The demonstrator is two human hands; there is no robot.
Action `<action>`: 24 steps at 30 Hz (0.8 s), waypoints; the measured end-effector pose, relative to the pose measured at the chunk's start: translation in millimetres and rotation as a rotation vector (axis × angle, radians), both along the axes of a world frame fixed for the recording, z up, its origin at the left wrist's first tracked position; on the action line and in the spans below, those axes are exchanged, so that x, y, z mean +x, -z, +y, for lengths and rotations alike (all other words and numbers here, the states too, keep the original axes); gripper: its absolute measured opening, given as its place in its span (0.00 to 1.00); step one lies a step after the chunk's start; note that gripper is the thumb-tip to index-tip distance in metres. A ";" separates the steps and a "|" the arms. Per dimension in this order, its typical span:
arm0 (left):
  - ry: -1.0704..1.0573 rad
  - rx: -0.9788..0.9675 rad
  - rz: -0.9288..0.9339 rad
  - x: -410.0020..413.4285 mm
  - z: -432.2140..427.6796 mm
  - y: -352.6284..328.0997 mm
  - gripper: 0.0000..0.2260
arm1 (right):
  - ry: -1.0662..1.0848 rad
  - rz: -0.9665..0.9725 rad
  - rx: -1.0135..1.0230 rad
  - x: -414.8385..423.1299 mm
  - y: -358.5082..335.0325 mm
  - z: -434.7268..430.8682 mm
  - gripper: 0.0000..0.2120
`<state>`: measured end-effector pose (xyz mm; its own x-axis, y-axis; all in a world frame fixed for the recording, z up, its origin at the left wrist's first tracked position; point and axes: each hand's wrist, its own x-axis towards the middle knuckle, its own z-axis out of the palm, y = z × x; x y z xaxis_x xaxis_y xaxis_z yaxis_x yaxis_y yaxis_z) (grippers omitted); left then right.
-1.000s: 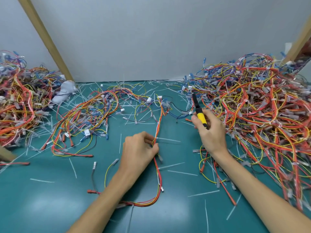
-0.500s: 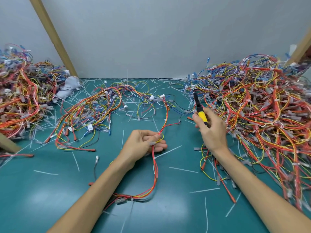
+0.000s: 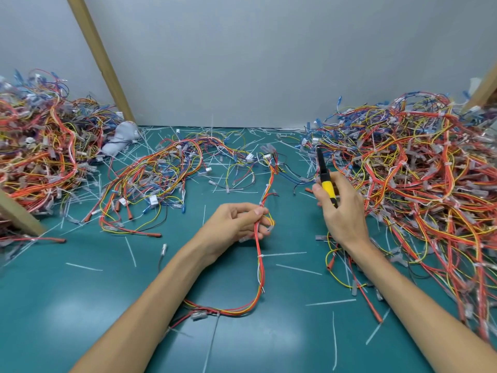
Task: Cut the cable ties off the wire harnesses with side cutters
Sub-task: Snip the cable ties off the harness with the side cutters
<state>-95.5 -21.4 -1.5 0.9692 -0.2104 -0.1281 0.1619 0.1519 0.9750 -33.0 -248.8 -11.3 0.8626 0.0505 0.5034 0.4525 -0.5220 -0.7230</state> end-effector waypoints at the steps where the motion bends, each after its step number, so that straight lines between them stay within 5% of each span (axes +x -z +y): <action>1: 0.004 -0.045 0.008 -0.1 1.4 -0.1 0.09 | -0.006 0.011 0.024 -1.2 -0.9 0.8 0.16; 6: 0.046 -0.156 0.007 0.5 3.8 2.7 0.11 | 0.003 -0.005 0.100 -6.1 -1.9 3.8 0.11; 24: -0.092 0.129 -0.218 -5.9 -12.8 5.3 0.09 | 0.080 0.023 -0.200 -7.4 -3.5 3.4 0.17</action>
<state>-101.3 -34.1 -6.8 0.9911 -0.1159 0.0655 -0.0626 0.0289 0.9976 -40.3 -245.3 -7.8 0.8790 0.0779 0.4704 0.3882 -0.6898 -0.6112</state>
